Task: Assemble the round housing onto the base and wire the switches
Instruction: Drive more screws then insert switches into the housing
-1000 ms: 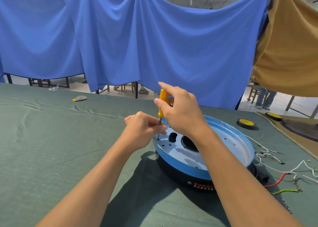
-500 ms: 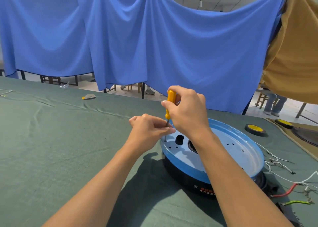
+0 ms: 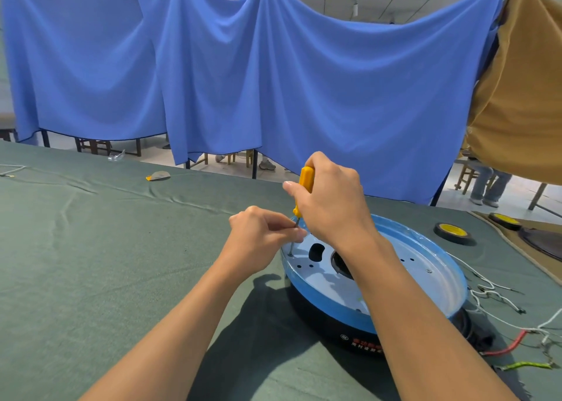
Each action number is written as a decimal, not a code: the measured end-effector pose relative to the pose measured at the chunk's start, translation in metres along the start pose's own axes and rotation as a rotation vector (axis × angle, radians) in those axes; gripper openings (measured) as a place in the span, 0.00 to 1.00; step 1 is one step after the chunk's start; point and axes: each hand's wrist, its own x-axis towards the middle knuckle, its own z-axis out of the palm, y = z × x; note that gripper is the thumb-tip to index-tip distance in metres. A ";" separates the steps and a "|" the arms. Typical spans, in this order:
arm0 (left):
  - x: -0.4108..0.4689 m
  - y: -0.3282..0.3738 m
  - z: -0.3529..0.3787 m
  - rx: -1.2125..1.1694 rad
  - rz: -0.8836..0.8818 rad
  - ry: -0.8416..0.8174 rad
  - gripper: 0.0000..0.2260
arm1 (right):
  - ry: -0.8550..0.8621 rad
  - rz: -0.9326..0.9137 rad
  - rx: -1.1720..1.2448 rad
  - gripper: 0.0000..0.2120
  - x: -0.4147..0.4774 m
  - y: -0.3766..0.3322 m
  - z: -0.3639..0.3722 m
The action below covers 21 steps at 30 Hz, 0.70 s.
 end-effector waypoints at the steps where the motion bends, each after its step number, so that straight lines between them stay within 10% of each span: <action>1: 0.000 -0.001 -0.001 -0.010 -0.015 -0.003 0.03 | -0.053 -0.005 0.069 0.11 0.001 0.000 -0.002; 21: 0.001 0.004 -0.004 0.011 -0.069 -0.089 0.04 | 0.046 -0.044 -0.021 0.13 0.001 0.001 -0.003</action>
